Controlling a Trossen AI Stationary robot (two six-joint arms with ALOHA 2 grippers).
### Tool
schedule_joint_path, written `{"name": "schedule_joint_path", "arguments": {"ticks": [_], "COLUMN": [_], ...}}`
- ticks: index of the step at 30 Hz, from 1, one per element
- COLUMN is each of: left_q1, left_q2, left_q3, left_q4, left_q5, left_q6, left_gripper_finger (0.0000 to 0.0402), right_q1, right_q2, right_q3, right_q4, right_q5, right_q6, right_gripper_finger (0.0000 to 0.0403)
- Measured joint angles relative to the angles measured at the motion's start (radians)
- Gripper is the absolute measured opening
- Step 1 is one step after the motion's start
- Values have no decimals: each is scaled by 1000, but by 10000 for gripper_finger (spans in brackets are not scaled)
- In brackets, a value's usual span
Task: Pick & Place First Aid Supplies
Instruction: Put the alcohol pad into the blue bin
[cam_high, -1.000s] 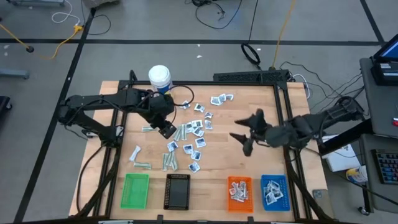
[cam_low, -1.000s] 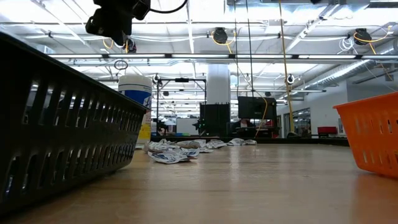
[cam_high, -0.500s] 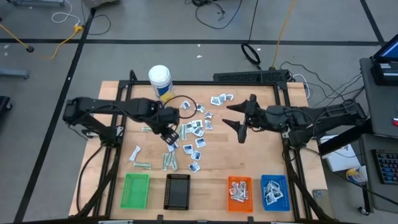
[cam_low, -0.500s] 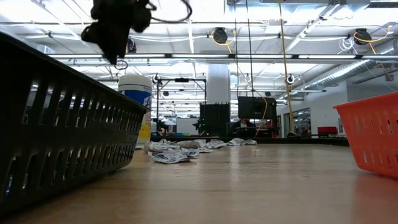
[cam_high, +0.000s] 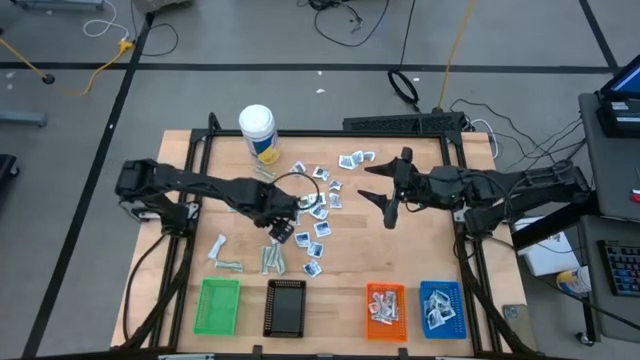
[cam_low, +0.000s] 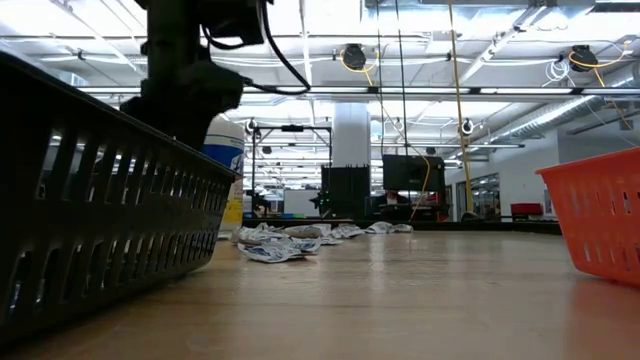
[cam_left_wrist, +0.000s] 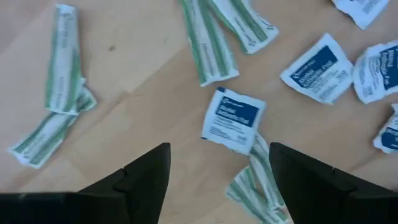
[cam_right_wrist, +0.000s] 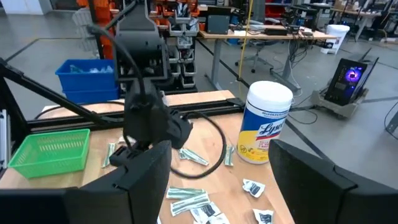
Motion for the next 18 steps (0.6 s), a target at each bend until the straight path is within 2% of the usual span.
{"name": "schedule_joint_path", "arguments": {"ticks": [11, 18], "left_q1": [-21, -21], "left_q2": [189, 262], "left_q3": [2, 4], "left_q4": [102, 145], "left_q5": [-21, 24], "left_q6": [-34, -27], "left_gripper_finger": [244, 232], "right_q1": [0, 0], "right_q2": [-12, -34], "right_q3": [0, 0], "right_q4": [-2, -5], "right_q5": [0, 4], "right_q6": [-29, -47], "right_gripper_finger": [263, 263]}}
